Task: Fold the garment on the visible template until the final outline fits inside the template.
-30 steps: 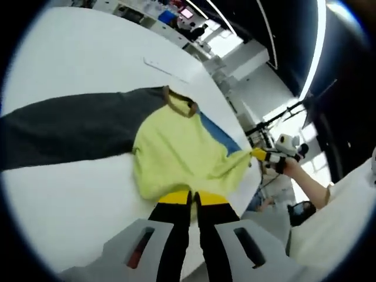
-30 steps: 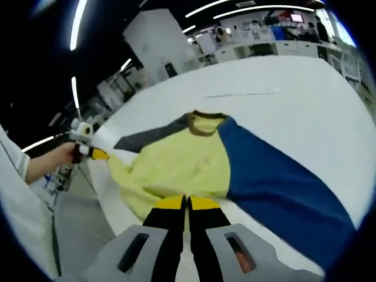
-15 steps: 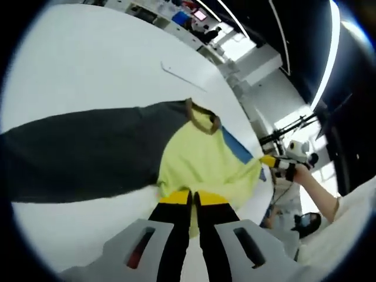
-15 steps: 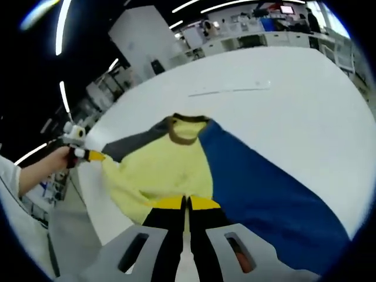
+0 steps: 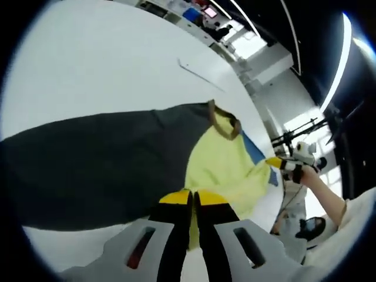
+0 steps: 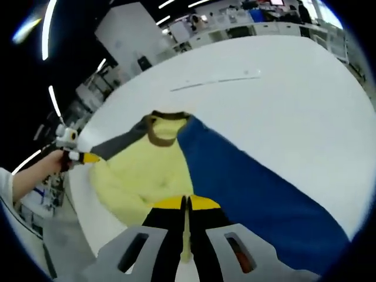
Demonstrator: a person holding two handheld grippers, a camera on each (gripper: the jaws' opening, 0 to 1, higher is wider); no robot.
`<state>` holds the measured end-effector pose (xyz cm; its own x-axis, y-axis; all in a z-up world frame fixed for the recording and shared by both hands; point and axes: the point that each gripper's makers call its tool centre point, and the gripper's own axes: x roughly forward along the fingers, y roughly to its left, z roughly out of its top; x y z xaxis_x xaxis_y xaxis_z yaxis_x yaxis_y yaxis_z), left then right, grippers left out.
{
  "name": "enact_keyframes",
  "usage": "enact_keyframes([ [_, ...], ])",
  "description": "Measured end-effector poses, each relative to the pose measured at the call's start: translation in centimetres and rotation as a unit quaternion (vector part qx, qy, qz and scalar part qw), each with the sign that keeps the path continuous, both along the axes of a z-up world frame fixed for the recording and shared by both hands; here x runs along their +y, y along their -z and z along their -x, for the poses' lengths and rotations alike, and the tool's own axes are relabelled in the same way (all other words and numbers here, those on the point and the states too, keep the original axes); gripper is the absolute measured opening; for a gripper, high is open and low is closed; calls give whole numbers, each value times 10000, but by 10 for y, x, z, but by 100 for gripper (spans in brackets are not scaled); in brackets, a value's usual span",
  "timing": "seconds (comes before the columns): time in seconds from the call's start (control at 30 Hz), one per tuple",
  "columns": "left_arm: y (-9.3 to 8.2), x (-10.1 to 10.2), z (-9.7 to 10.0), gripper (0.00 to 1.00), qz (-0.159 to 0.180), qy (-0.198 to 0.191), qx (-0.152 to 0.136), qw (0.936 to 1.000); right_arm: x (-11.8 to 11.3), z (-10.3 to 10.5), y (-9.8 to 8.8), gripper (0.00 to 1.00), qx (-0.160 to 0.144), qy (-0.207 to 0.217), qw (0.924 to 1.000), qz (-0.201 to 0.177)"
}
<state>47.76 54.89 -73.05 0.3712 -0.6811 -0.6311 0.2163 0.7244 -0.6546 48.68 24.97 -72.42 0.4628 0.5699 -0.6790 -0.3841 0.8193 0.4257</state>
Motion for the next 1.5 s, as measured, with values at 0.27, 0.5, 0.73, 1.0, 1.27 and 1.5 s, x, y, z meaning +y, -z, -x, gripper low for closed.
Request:
enact_keyframes([
  [0.27, 5, 0, -3, 0, 6, -58, 72, 10000, -3, -6, 8, 2, 34, 20, 10000, 65],
  [0.5, 10, 1, -8, 0, -18, -87, 112, 9999, -5, -9, 13, 2, 26, 16, 9999, 136],
  [0.73, 15, 3, -11, 0, -16, -132, 166, 9998, -7, -14, 19, 2, 14, 35, 9998, 200],
  [1.0, 20, 3, -13, 0, -24, -155, 215, 9996, -8, -16, 26, 2, 26, -5, 9997, 262],
  [1.27, 27, 6, -17, 0, -16, -178, 272, 9995, -9, -19, 31, 1, 29, -3, 9995, 300],
  [1.5, 31, 9, -19, 0, 33, -218, 317, 9993, -20, -22, 37, 1, 25, 117, 9987, 498],
])
